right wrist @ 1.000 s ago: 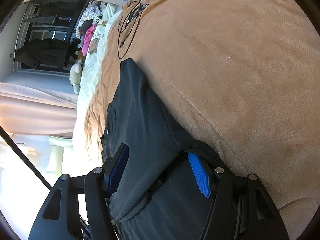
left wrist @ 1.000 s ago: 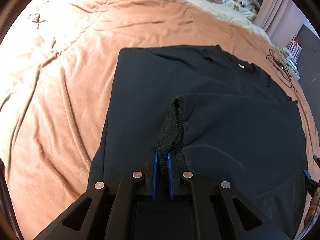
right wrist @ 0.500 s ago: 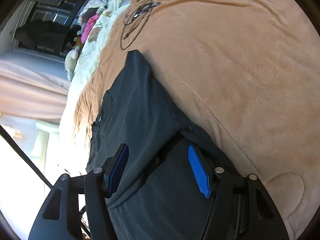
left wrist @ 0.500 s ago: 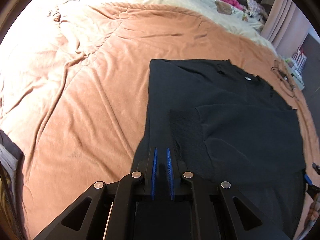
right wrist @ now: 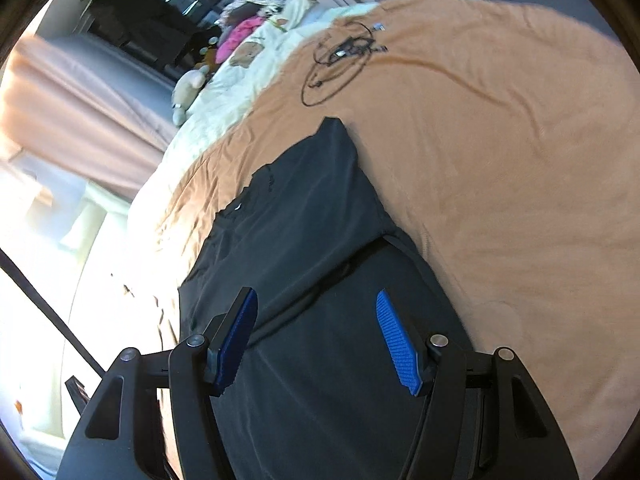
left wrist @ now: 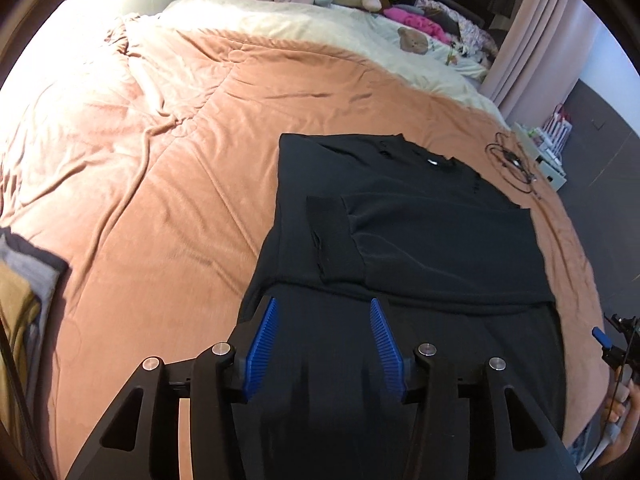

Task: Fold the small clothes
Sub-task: 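Move both grippers to the hem of the narrowed shirt, then grasp the shirt hem with the left gripper while the right gripper grasps beside it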

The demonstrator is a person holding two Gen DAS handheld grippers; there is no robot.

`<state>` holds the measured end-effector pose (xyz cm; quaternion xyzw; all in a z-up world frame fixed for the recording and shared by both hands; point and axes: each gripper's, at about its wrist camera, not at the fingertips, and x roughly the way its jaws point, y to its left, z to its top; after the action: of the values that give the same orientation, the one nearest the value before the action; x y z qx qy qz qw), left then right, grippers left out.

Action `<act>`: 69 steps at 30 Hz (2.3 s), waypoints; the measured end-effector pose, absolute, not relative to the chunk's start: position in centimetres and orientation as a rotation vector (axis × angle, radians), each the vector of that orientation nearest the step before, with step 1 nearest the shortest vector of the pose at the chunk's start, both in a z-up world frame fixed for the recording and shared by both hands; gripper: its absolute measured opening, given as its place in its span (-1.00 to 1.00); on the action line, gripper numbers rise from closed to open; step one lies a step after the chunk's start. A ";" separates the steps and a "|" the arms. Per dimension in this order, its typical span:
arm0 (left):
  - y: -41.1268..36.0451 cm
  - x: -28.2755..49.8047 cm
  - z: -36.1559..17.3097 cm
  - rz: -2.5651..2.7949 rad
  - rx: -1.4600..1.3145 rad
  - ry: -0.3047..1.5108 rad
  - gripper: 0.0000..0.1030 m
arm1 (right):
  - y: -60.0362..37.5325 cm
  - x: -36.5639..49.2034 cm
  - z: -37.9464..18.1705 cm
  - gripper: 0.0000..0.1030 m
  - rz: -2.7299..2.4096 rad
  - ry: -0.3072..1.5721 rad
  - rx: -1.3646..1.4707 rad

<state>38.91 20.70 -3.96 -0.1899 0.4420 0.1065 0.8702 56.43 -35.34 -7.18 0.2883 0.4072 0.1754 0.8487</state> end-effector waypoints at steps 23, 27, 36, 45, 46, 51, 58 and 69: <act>17.5 20.7 3.5 0.233 -0.369 0.774 0.84 | -41.3 40.6 0.9 0.67 0.385 0.782 0.294; 17.4 18.5 1.4 0.229 -0.395 0.772 0.84 | -41.8 38.8 0.1 0.75 0.377 0.778 0.283; 16.3 15.0 -4.2 0.218 -0.434 0.793 0.87 | -42.9 35.8 -2.6 1.00 0.367 0.800 0.296; 16.7 13.9 -9.1 0.204 -0.485 0.831 0.98 | -43.8 35.9 -6.3 1.00 0.420 0.838 0.300; 16.9 13.9 -9.6 0.201 -0.498 0.835 0.95 | -43.8 36.1 -6.9 1.00 0.427 0.843 0.303; 17.8 14.6 -12.1 0.176 -0.555 0.879 0.39 | -43.6 37.7 -9.8 0.51 0.466 0.889 0.331; 18.5 15.6 -15.0 0.157 -0.611 0.939 -0.08 | -43.8 40.0 -13.1 0.35 0.492 0.973 0.365; 19.2 16.4 -16.9 0.101 -0.713 0.940 -0.43 | -46.0 41.2 -15.9 0.14 0.571 0.994 0.501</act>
<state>16.36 19.23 -16.91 -0.3359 0.4432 0.0474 0.8298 41.23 -45.95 -15.90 0.2345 0.4654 0.2673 0.8105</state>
